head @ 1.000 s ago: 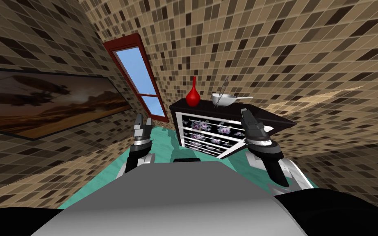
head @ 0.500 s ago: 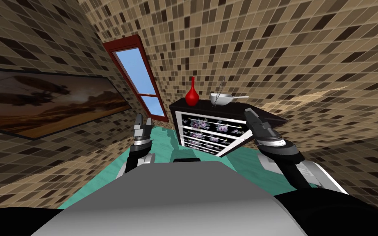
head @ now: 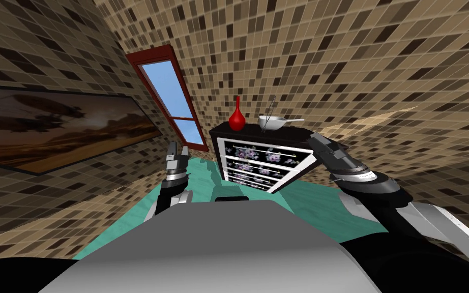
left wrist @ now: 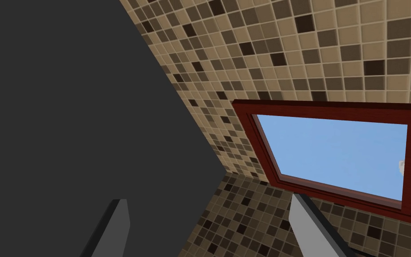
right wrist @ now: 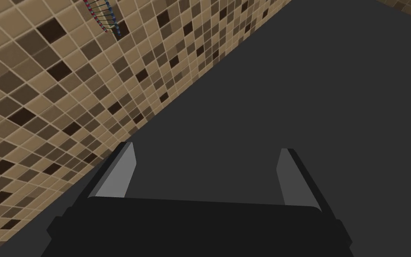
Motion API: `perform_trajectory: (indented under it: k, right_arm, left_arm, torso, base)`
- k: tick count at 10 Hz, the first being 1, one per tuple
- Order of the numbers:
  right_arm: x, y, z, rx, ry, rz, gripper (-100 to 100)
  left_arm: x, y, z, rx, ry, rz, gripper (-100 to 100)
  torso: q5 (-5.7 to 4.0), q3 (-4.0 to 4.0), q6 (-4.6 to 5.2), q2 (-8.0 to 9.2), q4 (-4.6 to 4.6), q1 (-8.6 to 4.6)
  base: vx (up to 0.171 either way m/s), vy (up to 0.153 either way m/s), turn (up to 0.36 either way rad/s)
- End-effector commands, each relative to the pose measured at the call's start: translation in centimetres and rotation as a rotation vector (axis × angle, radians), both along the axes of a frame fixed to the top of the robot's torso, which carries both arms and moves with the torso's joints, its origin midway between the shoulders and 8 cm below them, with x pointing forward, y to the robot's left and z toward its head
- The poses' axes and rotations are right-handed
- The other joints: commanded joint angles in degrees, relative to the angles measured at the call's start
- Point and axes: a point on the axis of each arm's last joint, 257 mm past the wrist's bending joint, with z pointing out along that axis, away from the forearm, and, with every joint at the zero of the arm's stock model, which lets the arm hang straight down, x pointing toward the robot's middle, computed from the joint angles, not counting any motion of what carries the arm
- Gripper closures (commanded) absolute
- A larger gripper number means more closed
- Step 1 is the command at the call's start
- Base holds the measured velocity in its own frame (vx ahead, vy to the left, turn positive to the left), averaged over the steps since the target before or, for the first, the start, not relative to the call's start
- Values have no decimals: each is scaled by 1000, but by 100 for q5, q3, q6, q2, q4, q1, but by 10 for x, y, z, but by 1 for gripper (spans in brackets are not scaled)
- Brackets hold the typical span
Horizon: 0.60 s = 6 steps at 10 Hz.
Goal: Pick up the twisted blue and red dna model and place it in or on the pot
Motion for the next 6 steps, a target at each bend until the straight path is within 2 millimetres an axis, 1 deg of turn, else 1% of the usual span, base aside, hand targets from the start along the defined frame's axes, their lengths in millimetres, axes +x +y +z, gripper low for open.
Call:
perform_trajectory:
  k: [1,2,3,4,5,6]
  right_arm:
    - [2,-10,0,-47,38,-17,-100]
    - [1,-10,5,-69,31,-21,-100]
    - [3,-20,3,-97,67,-38,-100]
    - [3,-19,8,-123,61,-36,-100]
    - [6,-29,7,-150,98,-53,-100]
    - [6,-27,12,-175,92,-50,-100]
  left_arm:
    - [0,0,0,0,0,0,0]
    - [0,0,0,0,0,0,0]
    - [0,0,0,0,0,0,0]
    - [0,0,0,0,0,0,0]
    - [0,0,0,0,0,0,0]
    - [0,0,0,0,0,0,0]
  torso:
    - [0,0,0,0,0,0]
    - [0,0,1,0,0,1]
    - [0,-1,0,-2,-1,1]
    - [0,-3,0,-4,-1,1]
    - [0,-4,0,-6,-1,1]
    - [1,-4,1,-8,-2,3]
  base:
    - [-18,7,-45]
    - [-14,6,-33]
    - [-9,6,-46]
    - [-5,5,-34]
    - [1,10,-59]
    - [3,11,-40]
